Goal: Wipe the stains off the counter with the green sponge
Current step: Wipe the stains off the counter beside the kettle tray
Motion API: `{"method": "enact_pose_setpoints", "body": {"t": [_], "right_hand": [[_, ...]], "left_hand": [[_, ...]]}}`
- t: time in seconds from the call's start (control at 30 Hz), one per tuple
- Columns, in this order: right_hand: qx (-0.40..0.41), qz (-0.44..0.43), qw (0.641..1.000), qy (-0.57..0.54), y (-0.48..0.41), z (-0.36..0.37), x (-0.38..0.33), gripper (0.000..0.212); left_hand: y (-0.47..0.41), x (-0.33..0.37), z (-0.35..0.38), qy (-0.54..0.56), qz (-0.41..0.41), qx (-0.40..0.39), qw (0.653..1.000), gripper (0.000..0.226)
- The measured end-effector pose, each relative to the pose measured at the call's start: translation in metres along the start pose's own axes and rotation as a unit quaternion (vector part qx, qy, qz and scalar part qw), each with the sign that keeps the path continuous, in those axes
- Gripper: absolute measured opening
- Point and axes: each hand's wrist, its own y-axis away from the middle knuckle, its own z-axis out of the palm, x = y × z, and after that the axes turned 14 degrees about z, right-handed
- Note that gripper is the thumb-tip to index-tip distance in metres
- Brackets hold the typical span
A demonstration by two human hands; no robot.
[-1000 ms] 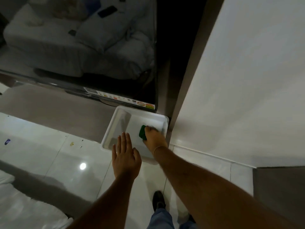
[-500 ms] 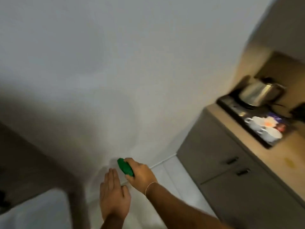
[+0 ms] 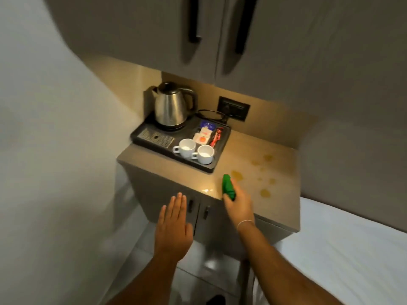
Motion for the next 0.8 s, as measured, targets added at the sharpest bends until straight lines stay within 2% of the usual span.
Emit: {"method": "enact_pose_setpoints", "body": {"t": [0.1, 0.2, 0.3, 0.4, 0.5, 0.6, 0.7, 0.8], "right_hand": [[0.064, 0.063, 0.996, 0.029, -0.063, -0.069, 0.039, 0.065], [0.084, 0.080, 0.989, 0.093, -0.092, -0.108, 0.079, 0.068], [0.029, 0.042, 0.979, 0.199, -0.099, -0.098, 0.095, 0.075], [0.051, 0.008, 0.956, 0.289, -0.092, -0.062, 0.096, 0.082], [0.029, -0.018, 0.948, 0.317, -0.065, -0.047, 0.110, 0.093], [0.019, -0.019, 0.941, 0.336, -0.046, -0.067, 0.133, 0.109], [0.057, 0.057, 0.943, 0.322, -0.067, -0.102, 0.132, 0.115], [0.098, 0.118, 0.946, 0.285, -0.113, -0.106, 0.094, 0.117]], "left_hand": [[-0.065, 0.024, 0.014, -0.010, 0.040, -0.031, 0.999, 0.083], [-0.105, 0.039, 0.026, -0.003, 0.058, -0.065, 0.996, 0.084], [-0.128, 0.045, 0.042, 0.002, 0.062, -0.091, 0.994, 0.083], [-0.146, 0.043, 0.060, -0.014, 0.086, -0.123, 0.989, 0.083], [-0.153, 0.034, 0.073, -0.020, 0.102, -0.129, 0.986, 0.081], [-0.160, 0.024, 0.081, 0.000, 0.091, -0.118, 0.989, 0.077], [-0.165, 0.018, 0.085, 0.010, 0.099, -0.116, 0.988, 0.076], [-0.167, 0.012, 0.086, 0.023, 0.115, -0.110, 0.987, 0.081]]}}
